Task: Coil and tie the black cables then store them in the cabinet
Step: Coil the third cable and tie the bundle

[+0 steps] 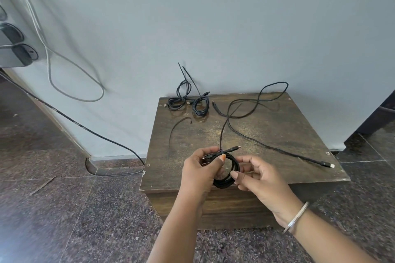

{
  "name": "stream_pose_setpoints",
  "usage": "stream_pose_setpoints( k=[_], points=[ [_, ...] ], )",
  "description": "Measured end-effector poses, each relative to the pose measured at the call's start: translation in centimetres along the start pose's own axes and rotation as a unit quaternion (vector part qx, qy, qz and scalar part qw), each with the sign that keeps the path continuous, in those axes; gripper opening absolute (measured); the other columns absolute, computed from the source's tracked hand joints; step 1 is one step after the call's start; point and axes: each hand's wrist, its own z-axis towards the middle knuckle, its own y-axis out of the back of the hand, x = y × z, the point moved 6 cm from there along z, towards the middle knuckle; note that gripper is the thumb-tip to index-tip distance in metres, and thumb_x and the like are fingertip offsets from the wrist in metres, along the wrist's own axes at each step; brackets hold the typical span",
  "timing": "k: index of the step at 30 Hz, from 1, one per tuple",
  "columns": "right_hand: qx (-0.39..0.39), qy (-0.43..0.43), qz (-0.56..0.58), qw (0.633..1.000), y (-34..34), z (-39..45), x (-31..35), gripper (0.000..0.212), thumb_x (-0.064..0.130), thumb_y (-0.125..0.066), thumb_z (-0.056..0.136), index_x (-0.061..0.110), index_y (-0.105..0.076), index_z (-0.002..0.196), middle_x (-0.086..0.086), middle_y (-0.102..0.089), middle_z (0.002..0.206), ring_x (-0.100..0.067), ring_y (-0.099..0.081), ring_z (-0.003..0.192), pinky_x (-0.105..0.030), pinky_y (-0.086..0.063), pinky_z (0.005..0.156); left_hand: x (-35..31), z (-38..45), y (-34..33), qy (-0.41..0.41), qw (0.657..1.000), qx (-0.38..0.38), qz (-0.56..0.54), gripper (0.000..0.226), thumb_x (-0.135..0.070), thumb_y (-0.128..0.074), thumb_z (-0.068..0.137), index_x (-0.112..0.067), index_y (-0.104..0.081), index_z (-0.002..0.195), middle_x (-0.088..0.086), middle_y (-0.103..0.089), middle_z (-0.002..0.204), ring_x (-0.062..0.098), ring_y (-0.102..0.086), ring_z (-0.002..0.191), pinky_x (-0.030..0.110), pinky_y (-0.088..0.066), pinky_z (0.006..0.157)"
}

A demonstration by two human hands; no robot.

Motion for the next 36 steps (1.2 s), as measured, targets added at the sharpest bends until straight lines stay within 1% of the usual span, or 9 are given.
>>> stream_pose_setpoints(
  k=[5, 8, 10, 12, 14, 16, 22, 29, 36],
  points=[
    [-0.041, -0.037, 0.065, 0.996, 0.0, 0.5, -0.9, 0.020, 0.000, -0.069, 0.080, 0.011, -0.069, 0.096, -0.014, -0.068, 0.087, -0.012, -0.067, 0.075, -0.018, -0.054, 0.060, -0.6, 0.2, 0.4, -0.038, 0.994, -0.004, 0.104, 0.017, -0.020, -0.072, 0.082, -0.024, -0.068, 0.098, 0.001, -0.071, 0.092, 0.015, -0.066, 0.083, 0.032, -0.055, 0.080],
    [-0.057, -0.056, 0.089, 0.993, 0.3, 0.7, -1.2, 0.018, 0.000, -0.069, 0.080, 0.011, -0.070, 0.095, -0.011, -0.071, 0.085, -0.012, -0.068, 0.074, -0.019, -0.054, 0.060, -1.7, 0.2, 0.9, -0.081, 0.979, -0.031, 0.186, 0.015, -0.033, -0.068, 0.085, -0.026, -0.066, 0.098, -0.007, -0.069, 0.090, 0.011, -0.064, 0.085, 0.018, -0.052, 0.073],
    [-0.068, -0.065, 0.107, 0.990, 0.5, 0.7, -1.3, 0.017, 0.000, -0.069, 0.079, 0.010, -0.070, 0.094, -0.008, -0.072, 0.083, -0.013, -0.067, 0.073, -0.019, -0.055, 0.061, -2.4, 0.0, 1.4, -0.129, 0.946, -0.074, 0.287, 0.022, -0.040, -0.061, 0.088, -0.025, -0.064, 0.104, -0.009, -0.065, 0.101, 0.008, -0.059, 0.092, 0.017, -0.046, 0.074],
    [-0.075, -0.070, 0.125, 0.987, 0.6, 0.7, -1.2, 0.017, 0.000, -0.070, 0.079, 0.009, -0.070, 0.093, -0.007, -0.073, 0.082, -0.012, -0.068, 0.070, -0.019, -0.055, 0.060, -2.9, -0.2, 2.1, -0.165, 0.896, -0.118, 0.395, 0.033, -0.045, -0.052, 0.092, -0.023, -0.059, 0.116, -0.003, -0.055, 0.124, 0.014, -0.050, 0.113, 0.025, -0.041, 0.086],
    [-0.088, -0.075, 0.141, 0.983, 0.8, 0.9, -1.1, 0.017, -0.002, -0.069, 0.079, 0.008, -0.069, 0.093, -0.005, -0.072, 0.079, -0.011, -0.066, 0.067, -0.018, -0.056, 0.058, -2.6, -0.1, 2.6, -0.151, 0.855, -0.125, 0.480, 0.048, -0.048, -0.043, 0.094, -0.021, -0.047, 0.133, 0.002, -0.036, 0.149, 0.020, -0.029, 0.138, 0.035, -0.029, 0.109],
    [-0.107, -0.077, 0.165, 0.978, 0.9, 1.2, -0.9, 0.018, -0.005, -0.067, 0.079, 0.005, -0.067, 0.094, -0.006, -0.069, 0.078, -0.011, -0.064, 0.065, -0.017, -0.056, 0.055, -1.6, 0.4, 3.2, -0.103, 0.824, -0.098, 0.549, 0.063, -0.053, -0.033, 0.095, -0.019, -0.026, 0.147, 0.004, -0.011, 0.160, 0.021, -0.004, 0.147, 0.042, -0.007, 0.118],
    [-0.140, -0.081, 0.208, 0.965, 0.6, 3.0, 0.1, 0.015, -0.007, -0.066, 0.079, 0.006, -0.066, 0.086, -0.002, -0.066, 0.069, -0.006, -0.060, 0.056, -0.016, -0.055, 0.053, 0.5, 0.8, 4.5, 0.009, 0.778, -0.049, 0.627, 0.080, -0.062, -0.015, 0.093, -0.012, 0.009, 0.150, 0.008, 0.018, 0.158, 0.025, 0.017, 0.145, 0.050, 0.007, 0.117],
    [-0.090, -0.074, 0.171, 0.978, -2.7, 7.2, 3.0, 0.013, 0.001, -0.066, 0.083, 0.005, -0.065, 0.095, -0.008, -0.066, 0.087, -0.013, -0.063, 0.075, -0.017, -0.056, 0.059, 0.8, 0.2, 2.8, 0.020, 0.755, -0.023, 0.655, 0.090, -0.069, -0.013, 0.089, -0.006, 0.018, 0.147, 0.007, 0.021, 0.157, 0.024, 0.019, 0.145, 0.049, 0.009, 0.116],
    [-0.042, -0.050, 0.152, 0.986, -8.1, 12.2, 6.8, 0.006, 0.001, -0.066, 0.083, 0.006, -0.065, 0.083, -0.009, -0.067, 0.085, -0.011, -0.064, 0.071, -0.016, -0.054, 0.057, 1.7, -1.1, -0.7, 0.019, 0.743, 0.029, 0.668, 0.090, -0.069, -0.014, 0.089, -0.008, 0.025, 0.143, 0.008, 0.029, 0.153, 0.024, 0.026, 0.142, 0.050, 0.012, 0.115]
  ],
)
